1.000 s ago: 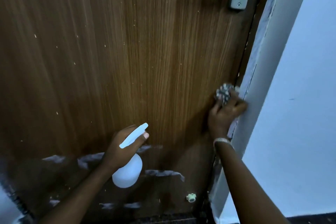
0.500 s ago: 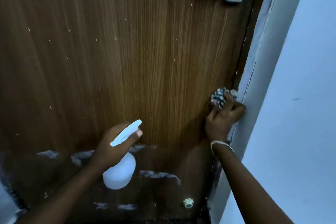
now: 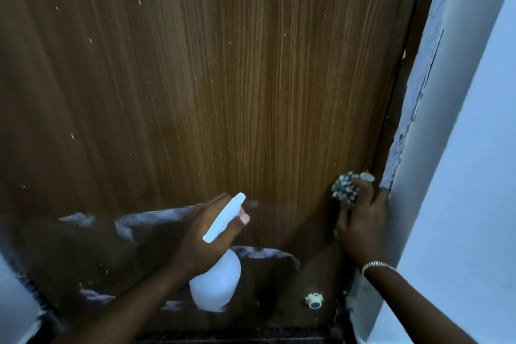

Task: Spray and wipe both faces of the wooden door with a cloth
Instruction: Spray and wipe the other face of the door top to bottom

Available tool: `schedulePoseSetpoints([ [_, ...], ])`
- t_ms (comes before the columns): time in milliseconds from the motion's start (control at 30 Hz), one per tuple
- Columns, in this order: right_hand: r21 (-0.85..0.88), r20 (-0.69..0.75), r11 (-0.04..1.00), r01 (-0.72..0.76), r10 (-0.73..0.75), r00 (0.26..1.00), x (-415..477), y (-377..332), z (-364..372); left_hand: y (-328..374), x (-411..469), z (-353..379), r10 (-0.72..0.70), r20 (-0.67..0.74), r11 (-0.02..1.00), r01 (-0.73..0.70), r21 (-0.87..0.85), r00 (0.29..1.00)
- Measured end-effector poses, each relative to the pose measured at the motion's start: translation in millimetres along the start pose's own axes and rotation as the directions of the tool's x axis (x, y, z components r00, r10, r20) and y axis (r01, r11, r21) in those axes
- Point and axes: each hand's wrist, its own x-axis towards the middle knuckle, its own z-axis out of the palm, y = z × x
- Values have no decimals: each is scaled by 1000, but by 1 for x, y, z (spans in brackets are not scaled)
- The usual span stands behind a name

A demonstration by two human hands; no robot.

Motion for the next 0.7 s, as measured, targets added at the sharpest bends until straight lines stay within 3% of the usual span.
schedulePoseSetpoints([
  [67,75,-123,991,-109,118,985,20,-18,2,-8,-14,15,145,-14,988,-146,-53,989],
  [133,110,-143,989,-102,117,983,22,-21,4,-8,-30,32,100,77,983,-86,-160,992],
  [200,133,-152,989,-71,91,984,17,-13,5,-13,-53,52,77,165,989,-54,-139,983],
  [300,163,-165,986,-28,55,985,24,-9,1,-21,-81,78,68,173,995,-53,-88,983],
  [433,53,-240,997,-55,66,968,28,-26,10,-28,-88,74,81,211,991,-57,-121,974],
  [500,-63,-112,995,74,-81,990,16,-42,21,-31,-82,60,108,213,987,-79,-141,971],
  [533,-137,26,963,232,-231,973,3,-45,30,-31,-78,52,114,202,982,-79,-174,973],
  [600,-249,340,777,579,-489,803,-36,-27,47,-30,-71,34,109,172,972,-69,-225,979],
  [633,-268,415,704,658,-532,738,-56,-7,52,-29,-67,24,104,166,971,-64,-231,981],
  [667,-290,413,695,657,-529,742,-75,12,52,-30,-66,15,102,169,972,-63,-225,980],
  [700,-314,350,760,569,-465,813,-89,27,49,-32,-66,5,105,175,973,-65,-221,979],
])
